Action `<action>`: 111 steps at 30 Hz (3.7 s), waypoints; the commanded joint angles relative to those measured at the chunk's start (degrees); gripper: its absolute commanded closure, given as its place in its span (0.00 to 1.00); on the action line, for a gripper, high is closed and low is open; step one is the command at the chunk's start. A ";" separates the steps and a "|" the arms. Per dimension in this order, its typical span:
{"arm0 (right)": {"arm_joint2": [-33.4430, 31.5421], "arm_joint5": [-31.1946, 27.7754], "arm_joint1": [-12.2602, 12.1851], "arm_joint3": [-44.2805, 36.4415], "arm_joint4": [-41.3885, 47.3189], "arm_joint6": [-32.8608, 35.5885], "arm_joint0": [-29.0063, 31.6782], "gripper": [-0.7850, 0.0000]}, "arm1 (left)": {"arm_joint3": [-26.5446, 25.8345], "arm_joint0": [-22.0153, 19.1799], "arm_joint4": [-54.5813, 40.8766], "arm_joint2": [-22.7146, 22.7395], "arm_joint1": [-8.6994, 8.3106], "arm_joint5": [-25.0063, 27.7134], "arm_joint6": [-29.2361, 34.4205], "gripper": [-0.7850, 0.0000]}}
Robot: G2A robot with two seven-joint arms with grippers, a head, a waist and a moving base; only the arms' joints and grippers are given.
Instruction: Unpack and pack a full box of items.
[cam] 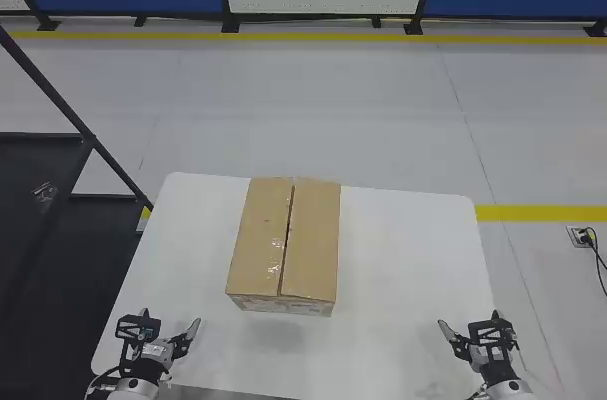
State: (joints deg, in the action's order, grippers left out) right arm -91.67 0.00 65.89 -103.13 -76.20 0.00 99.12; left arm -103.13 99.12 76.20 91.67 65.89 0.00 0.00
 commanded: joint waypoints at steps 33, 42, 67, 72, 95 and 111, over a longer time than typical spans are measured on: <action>11.44 14.93 2.64 -6.24 -2.57 0.71 -8.29 0.00 | 7.01 -11.75 -11.12 0.12 0.67 9.91 -10.54 0.00; 11.55 14.74 2.67 -6.38 -2.25 0.48 -8.35 0.00 | 7.11 -11.83 -11.37 0.08 0.69 9.79 -10.35 0.00; 13.72 9.18 3.81 -5.21 -2.89 -5.58 -8.67 0.00 | 16.70 -24.23 -7.41 -10.92 2.46 7.92 -5.37 0.00; 12.82 8.75 3.91 -4.71 -2.30 -5.91 -8.04 0.00 | 17.02 -24.99 -7.77 -12.06 2.71 8.58 -4.43 0.00; 9.65 7.05 4.38 -5.30 -1.40 -8.04 -5.05 0.00 | 18.99 -26.29 -4.98 -15.63 3.46 9.61 -3.73 0.00; 8.27 6.09 4.72 -5.02 -1.13 -8.19 -4.45 0.00 | 20.42 -30.93 -3.20 -21.62 4.82 10.16 -3.18 0.00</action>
State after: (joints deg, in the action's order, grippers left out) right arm -83.24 6.15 70.59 -108.07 -77.38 -8.14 94.50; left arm -83.01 68.70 72.91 70.63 70.58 10.06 -3.23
